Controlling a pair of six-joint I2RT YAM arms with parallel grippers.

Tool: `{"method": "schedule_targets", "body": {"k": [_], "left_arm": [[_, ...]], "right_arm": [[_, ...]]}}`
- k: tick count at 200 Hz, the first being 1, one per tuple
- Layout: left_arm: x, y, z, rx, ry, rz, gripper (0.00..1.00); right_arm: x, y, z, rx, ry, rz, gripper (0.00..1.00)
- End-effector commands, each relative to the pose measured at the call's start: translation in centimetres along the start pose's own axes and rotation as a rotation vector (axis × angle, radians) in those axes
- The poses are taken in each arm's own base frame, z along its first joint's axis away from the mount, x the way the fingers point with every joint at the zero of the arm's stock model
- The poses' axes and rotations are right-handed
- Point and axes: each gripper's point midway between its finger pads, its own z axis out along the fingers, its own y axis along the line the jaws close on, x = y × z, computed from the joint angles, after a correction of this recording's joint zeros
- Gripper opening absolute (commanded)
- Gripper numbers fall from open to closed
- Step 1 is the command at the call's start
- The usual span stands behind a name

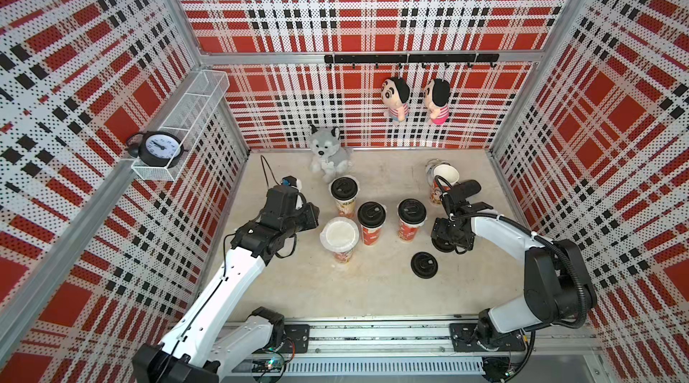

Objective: Put the leak-proof paper on the milk tea cups
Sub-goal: Pick up the cup lid from the center of the board.

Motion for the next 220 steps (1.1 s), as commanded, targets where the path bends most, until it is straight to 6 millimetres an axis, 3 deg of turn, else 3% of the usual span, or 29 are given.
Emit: {"method": "schedule_targets", "body": {"k": [1,100,220], "left_arm": [[-0.4,-0.1,0.1,0.011,-0.016,0.005,0.31],[-0.4,0.0,0.0,0.01,-0.018,0.004,0.31],[-0.4,0.1,0.1,-0.001,-0.018,0.008,0.31]], "right_arm": [[0.2,0.1,0.8,-0.001,0.009,0.01,0.87],[0.5,-0.1,2.1,0.019,0.024,0.007,0.84],[-0.7,-0.1,1.9,0.047,-0.008,-0.001,0.86]]}}
